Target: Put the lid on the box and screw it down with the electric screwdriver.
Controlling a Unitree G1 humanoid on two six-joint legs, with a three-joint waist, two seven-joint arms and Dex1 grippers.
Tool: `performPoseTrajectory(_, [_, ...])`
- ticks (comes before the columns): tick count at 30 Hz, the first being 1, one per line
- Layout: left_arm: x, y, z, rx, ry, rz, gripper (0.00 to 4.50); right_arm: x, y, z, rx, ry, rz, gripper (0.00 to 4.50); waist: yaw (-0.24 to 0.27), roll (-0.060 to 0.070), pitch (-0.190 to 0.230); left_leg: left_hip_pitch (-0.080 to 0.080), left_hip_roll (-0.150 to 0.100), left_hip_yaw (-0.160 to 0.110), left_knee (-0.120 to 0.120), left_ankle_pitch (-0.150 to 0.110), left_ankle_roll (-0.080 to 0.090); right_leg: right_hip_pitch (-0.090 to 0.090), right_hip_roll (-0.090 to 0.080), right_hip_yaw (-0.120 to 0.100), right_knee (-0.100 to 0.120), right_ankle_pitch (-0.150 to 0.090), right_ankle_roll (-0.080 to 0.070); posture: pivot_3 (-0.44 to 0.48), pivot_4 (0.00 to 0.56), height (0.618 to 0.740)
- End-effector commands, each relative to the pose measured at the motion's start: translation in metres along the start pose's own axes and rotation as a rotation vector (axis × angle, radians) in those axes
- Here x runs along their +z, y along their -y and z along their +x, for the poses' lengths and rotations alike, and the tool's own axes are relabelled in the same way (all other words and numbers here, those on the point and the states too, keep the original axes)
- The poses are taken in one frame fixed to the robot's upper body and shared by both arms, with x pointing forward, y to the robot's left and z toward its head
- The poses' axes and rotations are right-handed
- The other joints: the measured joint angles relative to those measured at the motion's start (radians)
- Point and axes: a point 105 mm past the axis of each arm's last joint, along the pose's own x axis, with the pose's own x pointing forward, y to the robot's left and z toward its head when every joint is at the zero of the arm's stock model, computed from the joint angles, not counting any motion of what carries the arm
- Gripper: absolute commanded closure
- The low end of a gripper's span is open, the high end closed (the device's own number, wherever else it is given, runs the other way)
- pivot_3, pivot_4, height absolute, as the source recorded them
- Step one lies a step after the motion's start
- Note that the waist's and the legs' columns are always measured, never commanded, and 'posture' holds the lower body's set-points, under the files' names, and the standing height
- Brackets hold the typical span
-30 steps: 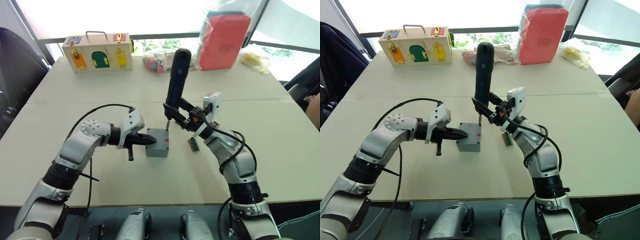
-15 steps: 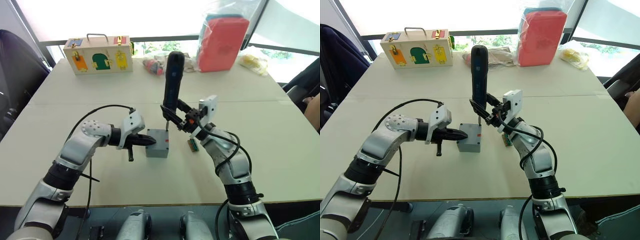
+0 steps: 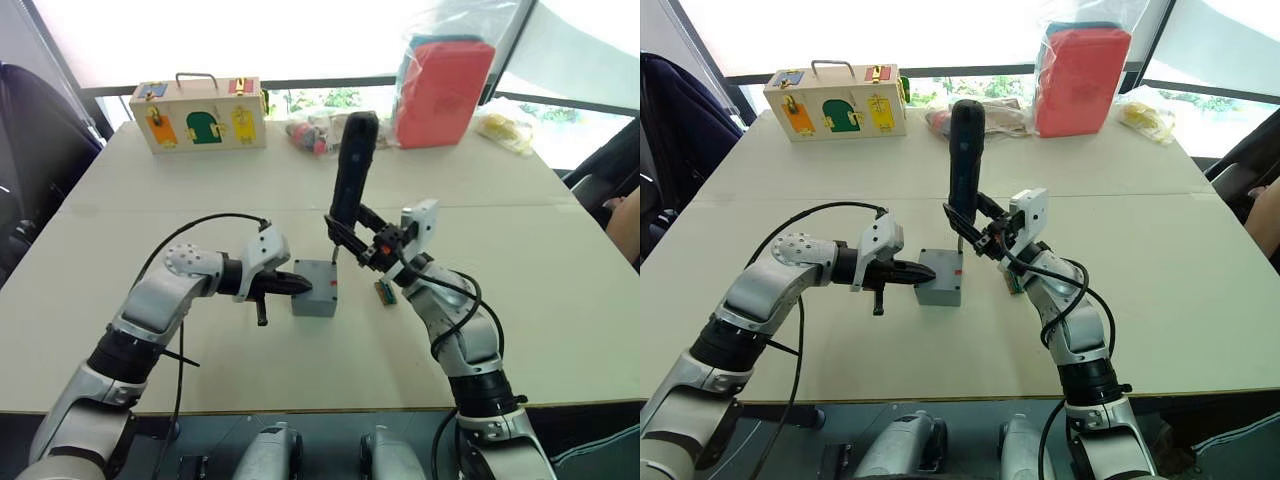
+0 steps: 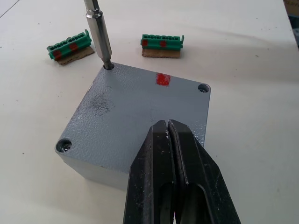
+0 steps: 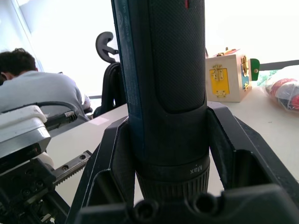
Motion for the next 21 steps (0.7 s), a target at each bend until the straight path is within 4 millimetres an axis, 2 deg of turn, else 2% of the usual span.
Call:
performPoseTrajectory(1, [0.000, 0.000, 0.001, -0.004, -0.008, 0.014, 4.50, -0.059, 0.005, -0.016, -0.053, -0.231, 0.047, 2.73, 0.000, 0.000, -0.002, 0.000, 0.000, 0.000, 0.000, 0.000, 0.000, 0.000, 0.000, 0.000, 0.000, 0.000, 0.000, 0.000, 0.150, 0.740])
performPoseTrajectory(21, [-0.003, 0.001, 0.004, -0.006, -0.008, 0.010, 4.50, -0.037, 0.005, -0.012, -0.040, -0.132, 0.069, 2.73, 0.003, 0.000, -0.006, 0.001, 0.000, -0.001, 0.000, -0.001, 0.001, 0.002, -0.001, 0.000, -0.001, 0.000, 0.000, 0.000, 0.150, 0.740])
